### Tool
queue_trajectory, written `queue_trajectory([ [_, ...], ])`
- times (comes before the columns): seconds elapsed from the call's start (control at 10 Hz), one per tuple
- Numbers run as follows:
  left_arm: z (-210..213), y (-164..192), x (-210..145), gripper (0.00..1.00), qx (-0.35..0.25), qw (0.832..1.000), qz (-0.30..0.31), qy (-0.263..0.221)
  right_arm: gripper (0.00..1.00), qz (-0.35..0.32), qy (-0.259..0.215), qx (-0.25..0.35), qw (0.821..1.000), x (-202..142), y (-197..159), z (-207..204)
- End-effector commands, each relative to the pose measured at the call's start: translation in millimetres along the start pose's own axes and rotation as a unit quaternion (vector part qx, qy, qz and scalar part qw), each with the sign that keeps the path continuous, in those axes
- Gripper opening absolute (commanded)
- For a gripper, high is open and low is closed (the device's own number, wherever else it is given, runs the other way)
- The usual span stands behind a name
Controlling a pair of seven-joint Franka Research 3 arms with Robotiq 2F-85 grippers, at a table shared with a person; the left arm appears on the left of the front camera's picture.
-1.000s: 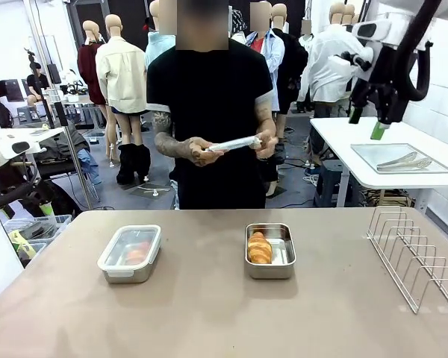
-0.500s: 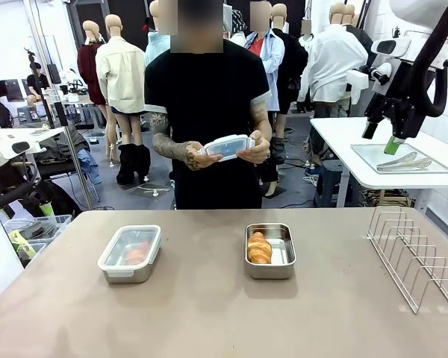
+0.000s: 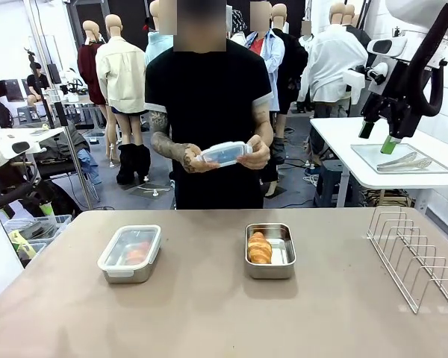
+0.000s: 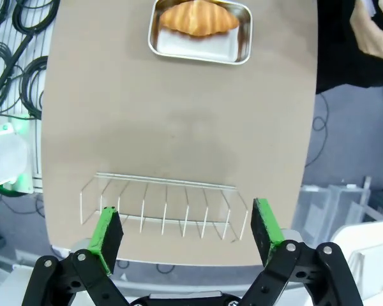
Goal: Place the bread in airtight containers.
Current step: Release when the human grabs the Airtight Container lid.
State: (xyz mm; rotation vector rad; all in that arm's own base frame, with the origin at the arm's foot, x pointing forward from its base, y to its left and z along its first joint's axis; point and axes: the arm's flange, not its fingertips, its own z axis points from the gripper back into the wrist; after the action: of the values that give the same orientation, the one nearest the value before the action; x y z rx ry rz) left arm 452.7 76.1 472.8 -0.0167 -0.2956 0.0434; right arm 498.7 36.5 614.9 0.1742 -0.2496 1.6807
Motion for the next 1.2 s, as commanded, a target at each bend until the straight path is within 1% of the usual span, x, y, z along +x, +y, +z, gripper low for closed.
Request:
queue_trajectory([
  [0.0, 0.4, 1.0, -0.1, 1.00, 0.002, 1.000, 0.003, 0.000, 1.00, -0.004, 0.005, 0.000, 1.000, 1.5, -1.8, 0.6],
  [1.1, 0.4, 1.0, -0.1, 1.00, 0.002, 1.000, 0.003, 0.000, 1.00, -0.004, 0.005, 0.000, 1.000, 1.5, -1.8, 0.6],
])
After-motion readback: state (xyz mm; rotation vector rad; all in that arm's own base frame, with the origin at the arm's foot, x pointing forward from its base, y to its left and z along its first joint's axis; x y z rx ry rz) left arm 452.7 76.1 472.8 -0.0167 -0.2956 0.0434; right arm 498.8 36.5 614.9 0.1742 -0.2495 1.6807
